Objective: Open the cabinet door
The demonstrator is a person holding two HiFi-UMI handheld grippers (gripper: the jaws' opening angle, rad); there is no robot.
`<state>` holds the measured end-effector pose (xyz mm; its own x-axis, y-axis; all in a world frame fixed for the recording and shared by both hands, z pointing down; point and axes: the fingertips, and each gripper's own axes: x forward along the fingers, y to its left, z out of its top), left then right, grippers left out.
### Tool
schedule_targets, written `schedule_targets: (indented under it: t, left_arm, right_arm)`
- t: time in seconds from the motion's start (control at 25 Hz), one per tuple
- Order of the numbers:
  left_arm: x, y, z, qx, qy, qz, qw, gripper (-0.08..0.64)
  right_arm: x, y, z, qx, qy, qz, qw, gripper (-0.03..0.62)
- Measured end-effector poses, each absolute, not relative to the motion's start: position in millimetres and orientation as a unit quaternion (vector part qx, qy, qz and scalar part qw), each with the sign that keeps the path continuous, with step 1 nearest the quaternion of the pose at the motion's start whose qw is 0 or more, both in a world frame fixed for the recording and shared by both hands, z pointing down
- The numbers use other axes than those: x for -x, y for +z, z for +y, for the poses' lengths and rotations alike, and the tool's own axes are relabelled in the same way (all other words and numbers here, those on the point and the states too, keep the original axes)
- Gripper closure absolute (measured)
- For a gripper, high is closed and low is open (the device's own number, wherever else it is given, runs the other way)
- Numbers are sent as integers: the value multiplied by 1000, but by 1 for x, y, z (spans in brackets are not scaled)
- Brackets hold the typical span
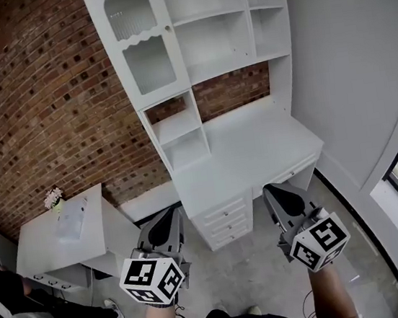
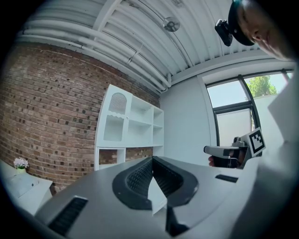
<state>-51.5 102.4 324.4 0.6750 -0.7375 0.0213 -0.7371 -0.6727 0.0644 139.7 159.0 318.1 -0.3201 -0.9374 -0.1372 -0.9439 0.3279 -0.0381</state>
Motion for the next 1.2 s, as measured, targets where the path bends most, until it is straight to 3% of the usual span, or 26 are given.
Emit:
schedule_targets:
  t: [0.56, 1.2]
  left_arm:
    - [29, 332, 55, -924, -6, -382, 34, 554]
    - [53, 347, -106, -928, -8, -371, 43, 554]
  right_arm:
    - [-155, 318, 119, 601, 29, 796, 70, 588]
    - [-111, 327, -42, 596, 26, 802, 34, 588]
